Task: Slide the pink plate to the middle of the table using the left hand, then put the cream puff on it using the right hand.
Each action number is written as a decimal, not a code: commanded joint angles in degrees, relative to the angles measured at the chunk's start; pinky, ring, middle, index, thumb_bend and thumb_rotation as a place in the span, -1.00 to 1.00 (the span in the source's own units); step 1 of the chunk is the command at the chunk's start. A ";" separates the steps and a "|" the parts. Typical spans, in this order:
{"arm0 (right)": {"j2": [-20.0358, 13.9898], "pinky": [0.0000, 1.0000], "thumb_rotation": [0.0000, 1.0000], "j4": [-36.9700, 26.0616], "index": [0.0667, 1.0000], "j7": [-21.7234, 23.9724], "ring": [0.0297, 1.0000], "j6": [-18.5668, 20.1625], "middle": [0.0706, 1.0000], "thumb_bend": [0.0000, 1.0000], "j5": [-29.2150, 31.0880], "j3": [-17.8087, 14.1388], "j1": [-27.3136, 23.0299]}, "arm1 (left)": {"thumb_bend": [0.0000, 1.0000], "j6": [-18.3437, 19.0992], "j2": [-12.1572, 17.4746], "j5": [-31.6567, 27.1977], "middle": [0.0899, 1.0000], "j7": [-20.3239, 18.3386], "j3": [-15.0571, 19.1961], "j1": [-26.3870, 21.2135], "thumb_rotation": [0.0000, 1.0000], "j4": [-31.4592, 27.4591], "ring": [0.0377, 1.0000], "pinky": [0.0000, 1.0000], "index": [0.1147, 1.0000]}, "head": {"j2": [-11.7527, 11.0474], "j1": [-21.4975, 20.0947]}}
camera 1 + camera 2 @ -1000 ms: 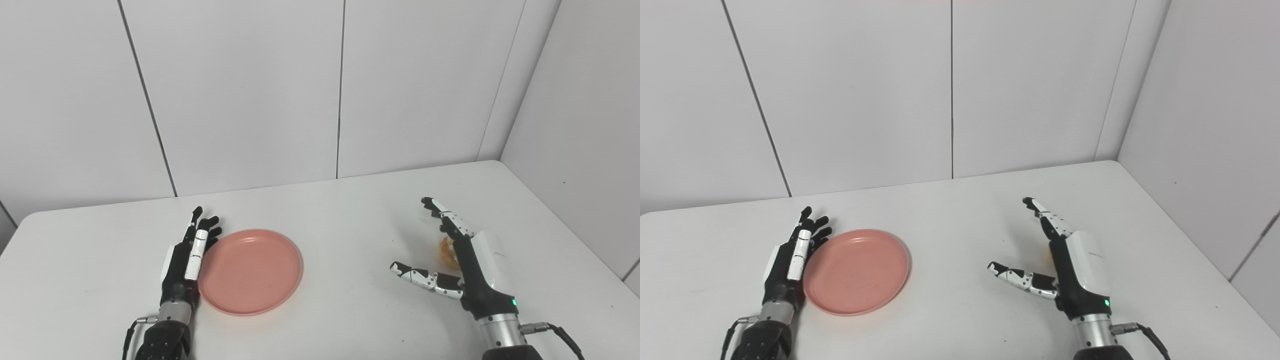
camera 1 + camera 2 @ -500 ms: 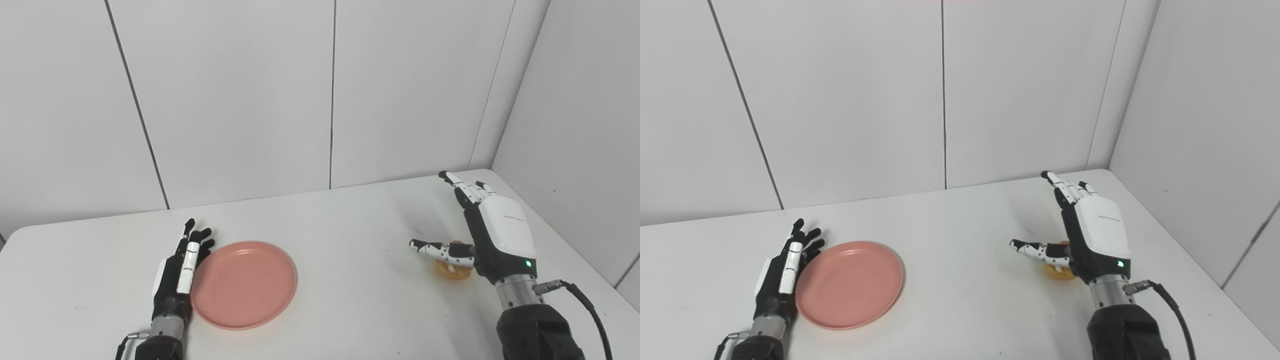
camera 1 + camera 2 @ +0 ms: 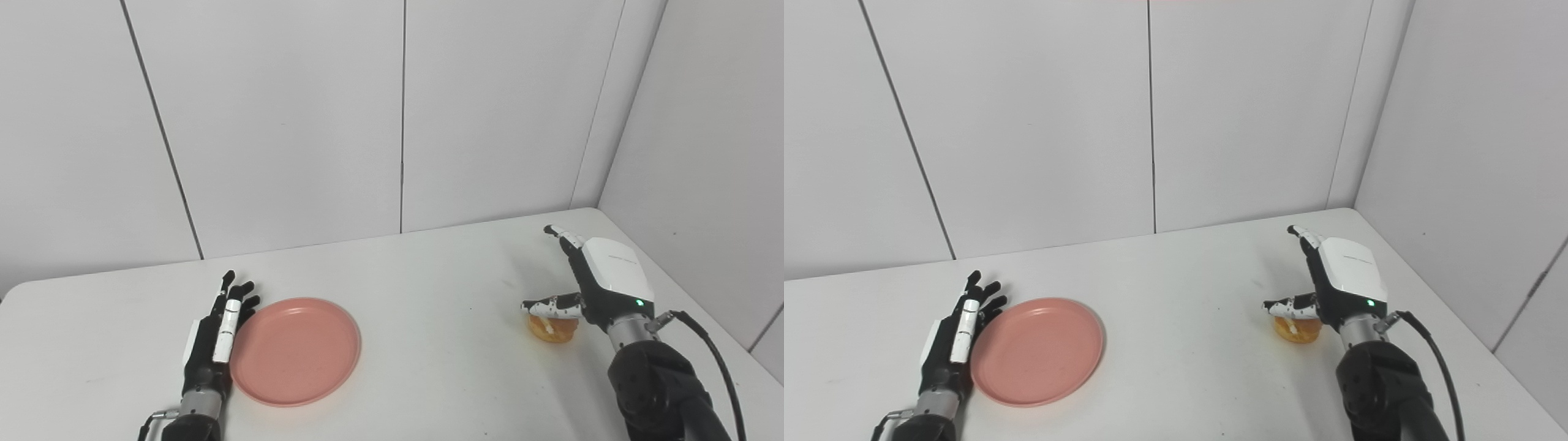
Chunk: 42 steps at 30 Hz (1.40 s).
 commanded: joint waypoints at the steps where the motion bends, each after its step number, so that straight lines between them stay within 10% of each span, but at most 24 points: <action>1: -2.21 0.16 -0.53 -0.76 0.78 1.18 0.71 1.46 0.79 1.00 0.86 -0.21 -1.98 | 0.33 1.43 0.63 -0.16 0.77 -0.09 0.06 3.91 0.91 3.89 0.67 0.71 0.94 | 0.07 0.10; 17: -7.71 0.23 -0.76 0.25 0.78 14.71 0.67 4.67 0.80 0.99 0.52 3.98 -4.36 | 0.30 1.26 0.21 0.37 0.76 0.47 -0.55 3.88 0.91 4.41 0.66 0.68 0.96 | 0.06 0.72; 42: -12.12 0.24 -0.59 10.46 0.60 16.27 0.63 4.59 0.72 0.99 0.99 9.27 -9.74 | 0.28 2.64 0.05 0.47 0.76 0.39 -1.22 5.30 0.92 2.40 0.67 0.71 1.00 | 1.06 1.60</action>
